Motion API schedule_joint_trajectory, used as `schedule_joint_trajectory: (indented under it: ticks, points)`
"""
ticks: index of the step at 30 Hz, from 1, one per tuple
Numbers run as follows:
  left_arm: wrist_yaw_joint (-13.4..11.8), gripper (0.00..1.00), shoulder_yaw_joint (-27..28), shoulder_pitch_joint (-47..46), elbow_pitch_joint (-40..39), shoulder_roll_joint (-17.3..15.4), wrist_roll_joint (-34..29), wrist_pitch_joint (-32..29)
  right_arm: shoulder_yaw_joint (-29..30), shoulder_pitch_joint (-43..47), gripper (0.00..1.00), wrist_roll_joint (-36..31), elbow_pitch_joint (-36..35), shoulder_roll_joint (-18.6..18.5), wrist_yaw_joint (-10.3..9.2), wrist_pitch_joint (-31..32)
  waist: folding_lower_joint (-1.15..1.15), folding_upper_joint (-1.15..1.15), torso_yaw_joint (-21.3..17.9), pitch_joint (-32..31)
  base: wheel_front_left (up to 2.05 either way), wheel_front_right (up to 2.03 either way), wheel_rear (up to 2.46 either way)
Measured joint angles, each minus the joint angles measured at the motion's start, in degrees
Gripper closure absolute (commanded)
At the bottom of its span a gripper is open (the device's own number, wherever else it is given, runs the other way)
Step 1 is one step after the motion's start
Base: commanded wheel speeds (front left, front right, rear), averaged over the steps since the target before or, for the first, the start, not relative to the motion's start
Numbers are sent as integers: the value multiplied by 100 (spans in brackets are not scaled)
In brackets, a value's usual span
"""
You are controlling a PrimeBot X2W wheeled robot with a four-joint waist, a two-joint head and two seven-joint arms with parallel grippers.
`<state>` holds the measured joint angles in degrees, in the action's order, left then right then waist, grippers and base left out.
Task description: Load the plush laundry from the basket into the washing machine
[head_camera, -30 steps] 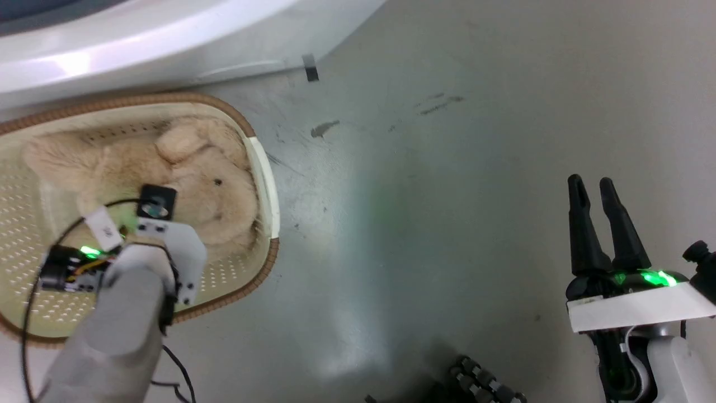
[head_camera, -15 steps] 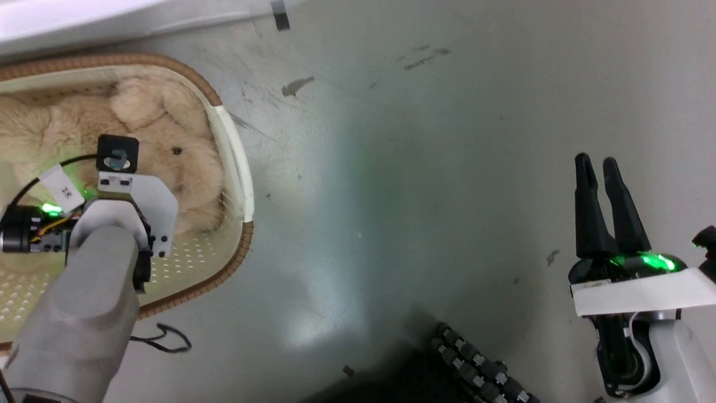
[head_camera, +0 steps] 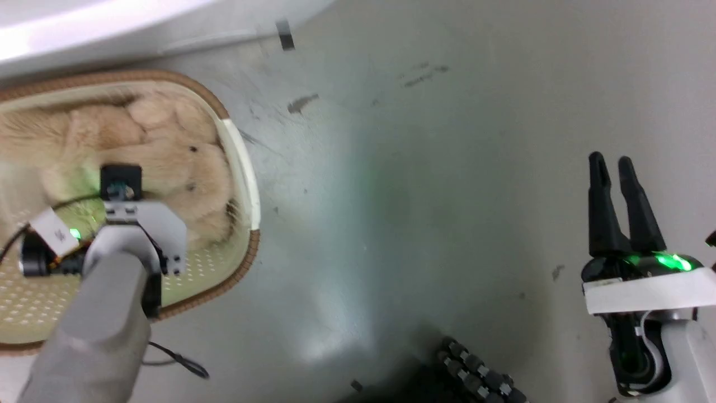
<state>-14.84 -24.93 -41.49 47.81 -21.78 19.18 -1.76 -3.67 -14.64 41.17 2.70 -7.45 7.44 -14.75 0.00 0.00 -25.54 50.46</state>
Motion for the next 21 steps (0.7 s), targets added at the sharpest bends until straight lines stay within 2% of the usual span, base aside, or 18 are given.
schedule_joint_trajectory:
  ticks: [4, 10, 16, 21]
  points:
    - [119, 100, 7, 243, 80, 189, 121, 534, 159, 171, 0, -176, -10, -54, 1, 0, 0, 0, 133, -400, 0, 0, 0]
    - [270, 100, 71, 819, 197, 662, 388, 1401, 367, 616, 0, -550, -111, -115, 1, 0, 0, 0, 374, -1206, 0, 0, 0]
    - [498, 100, 78, 1446, 131, 969, 446, 1603, 464, 1202, 0, -943, -221, -154, 0, 0, -1, 0, 665, -2154, 0, 0, 0]
    - [595, 100, 227, 2148, -800, 1002, 240, 1627, 545, 1610, 0, -1262, -294, -130, 0, 0, -1, 0, 908, -2976, 0, 0, 0]
